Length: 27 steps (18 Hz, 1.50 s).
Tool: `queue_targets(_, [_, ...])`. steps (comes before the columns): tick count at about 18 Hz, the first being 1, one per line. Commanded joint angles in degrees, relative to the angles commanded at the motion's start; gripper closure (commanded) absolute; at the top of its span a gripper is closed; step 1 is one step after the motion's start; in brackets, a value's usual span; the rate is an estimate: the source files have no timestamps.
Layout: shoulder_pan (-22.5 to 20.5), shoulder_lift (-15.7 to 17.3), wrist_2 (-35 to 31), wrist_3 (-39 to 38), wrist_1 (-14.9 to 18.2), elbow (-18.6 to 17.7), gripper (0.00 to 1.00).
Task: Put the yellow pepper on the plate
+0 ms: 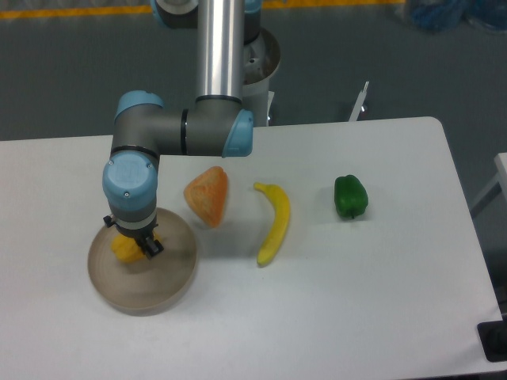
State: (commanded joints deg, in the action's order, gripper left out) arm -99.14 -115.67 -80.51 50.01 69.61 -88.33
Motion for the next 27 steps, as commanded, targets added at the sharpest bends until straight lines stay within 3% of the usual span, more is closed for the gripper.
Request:
queue_targets(4, [-0.5,1.7,-0.7,0.1,0.1,1.0,0.0])
queue_targets(5, [-1.3,3.2,-4.0,0.4,0.1,1.2,0.0])
queue_targets(6, [-3.0,4.9,-8.5,1.0,0.4,1.3,0.0])
queue_targets(9, [-7.3,7.4,-9.7,2.9,0.4,1.4,0.0])
queue_targets(17, [-22.5,7.6,-10.1,16.9,0.4,2.5,0.0])
queue_targets(21, [-27.8,6.2,-10.2,21.9,0.4,5.6,0.0])
queue_targets(27, [-33.6,4.2,-10.6,30.8,0.2,5.6,0.0])
